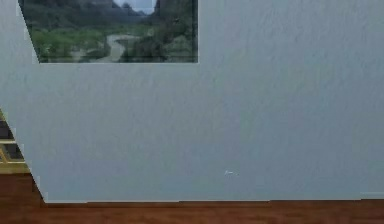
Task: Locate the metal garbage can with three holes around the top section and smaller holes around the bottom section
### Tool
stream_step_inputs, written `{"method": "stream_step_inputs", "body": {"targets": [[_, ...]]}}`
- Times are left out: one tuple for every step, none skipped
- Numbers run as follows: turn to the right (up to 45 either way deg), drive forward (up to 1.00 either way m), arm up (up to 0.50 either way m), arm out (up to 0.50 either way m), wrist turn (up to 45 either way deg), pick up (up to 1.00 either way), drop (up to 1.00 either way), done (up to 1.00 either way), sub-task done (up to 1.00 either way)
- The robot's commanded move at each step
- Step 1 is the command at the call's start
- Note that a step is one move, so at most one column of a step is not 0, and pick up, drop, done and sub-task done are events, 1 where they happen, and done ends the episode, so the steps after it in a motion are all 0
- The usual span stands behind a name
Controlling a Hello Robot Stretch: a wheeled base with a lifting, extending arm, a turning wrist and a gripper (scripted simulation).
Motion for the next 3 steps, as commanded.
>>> {"method": "stream_step_inputs", "body": {"targets": [[0.0,0.05,0.00,0.00,0.0,0.00,0.00,0.00,0.00],[-45.0,0.00,0.00,0.00,0.0,0.00,0.00,0.00,0.00],[-33.0,0.00,0.00,0.00,0.0,0.00,0.00,0.00,0.00]]}}
